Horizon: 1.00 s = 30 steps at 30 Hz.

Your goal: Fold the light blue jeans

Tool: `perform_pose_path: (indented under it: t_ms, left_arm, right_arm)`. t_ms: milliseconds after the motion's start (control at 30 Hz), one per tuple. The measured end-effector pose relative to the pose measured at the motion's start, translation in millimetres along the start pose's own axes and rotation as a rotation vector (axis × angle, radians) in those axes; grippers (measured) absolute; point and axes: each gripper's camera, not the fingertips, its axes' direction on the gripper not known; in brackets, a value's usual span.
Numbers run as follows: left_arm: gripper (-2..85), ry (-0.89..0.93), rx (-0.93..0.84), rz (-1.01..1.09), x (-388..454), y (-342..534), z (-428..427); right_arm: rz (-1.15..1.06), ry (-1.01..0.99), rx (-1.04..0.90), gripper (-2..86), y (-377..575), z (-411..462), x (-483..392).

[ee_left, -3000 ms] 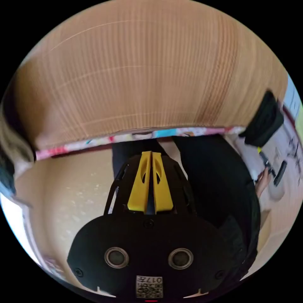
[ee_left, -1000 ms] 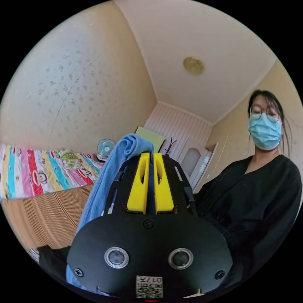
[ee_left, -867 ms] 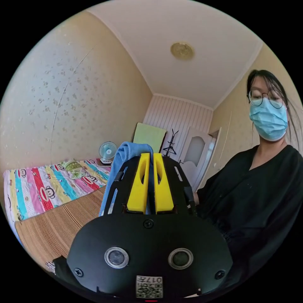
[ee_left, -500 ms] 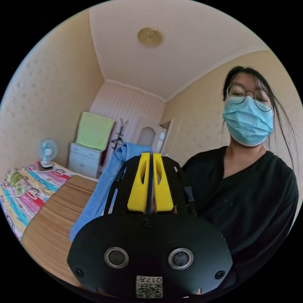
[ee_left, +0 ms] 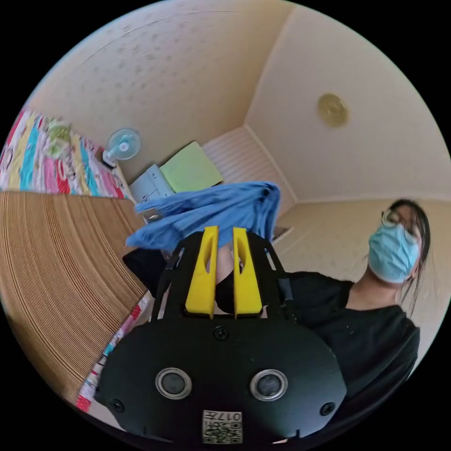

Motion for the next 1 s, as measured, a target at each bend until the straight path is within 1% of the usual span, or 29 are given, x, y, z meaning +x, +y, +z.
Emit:
perform_pose_path:
  t_ms: [33, 100, 200, 233, 300, 367, 433, 467, 567, 633, 700, 767, 833, 1000]
  left_arm:
    - [10.1, -0.006, 0.008, -0.054, -23.9, -5.4, -7.3]
    - [12.2, -0.008, 0.029, -0.065, -47.3, -14.7, -18.3]
    - [14.7, -0.036, 0.002, -0.117, -77.3, -39.4, -34.8]
    - [15.8, 0.004, -0.002, -0.164, -90.2, -49.6, -42.2]
    - [17.0, 0.143, 0.034, -0.286, -114.6, -58.8, -55.9]
    - [19.1, 0.370, 0.064, -0.444, -144.1, -65.9, -67.7]
    - [19.3, 0.492, 0.082, -0.553, -163.4, -67.2, -76.9]
    - [19.0, 0.548, 0.101, -0.633, -175.8, -66.0, -84.2]
    - [18.2, 0.581, 0.107, -0.772, -199.6, -71.3, -102.5]
    - [17.9, 0.610, 0.120, -0.819, -210.9, -79.7, -113.4]
    - [17.4, 0.660, 0.188, -0.839, -222.7, -89.2, -129.4]
    - [16.5, 0.729, 0.351, -0.829, -234.4, -98.6, -159.8]
    - [15.4, 0.760, 0.431, -0.796, -239.5, -105.7, -182.4]
    - [15.3, 0.795, 0.548, -0.825, -259.9, -102.6, -231.5]
  right_arm:
    - [-0.014, -0.046, 0.031, 9.0, -2.5, -2.7, 2.0]
    - [-0.028, -0.162, 0.142, 9.0, -9.7, -11.1, 13.7]
    - [0.012, -0.224, 0.247, 9.0, -10.1, -14.7, 33.9]
    - [0.013, -0.235, 0.259, 9.0, -9.3, -14.4, 37.4]
    - [-0.022, -0.277, 0.256, 9.0, -8.0, -9.2, 47.5]
    - [-0.060, -0.292, 0.220, 8.9, -9.9, -2.1, 50.7]
    - [-0.097, -0.295, 0.162, 8.9, -14.8, 7.6, 51.2]
    - [-0.121, -0.300, 0.120, 8.9, -18.3, 15.6, 51.0]
    - [-0.177, -0.332, 0.063, 8.8, -23.3, 34.6, 51.2]
    - [-0.195, -0.330, 0.042, 8.9, -24.7, 43.3, 53.1]
    - [-0.197, -0.331, 0.041, 8.9, -21.5, 50.9, 58.7]
    - [-0.198, -0.356, 0.047, 8.9, -14.4, 55.9, 64.8]
    - [-0.192, -0.380, 0.040, 8.9, -5.6, 60.7, 71.4]
    - [-0.148, -0.405, 0.049, 8.9, 21.1, 73.0, 93.6]
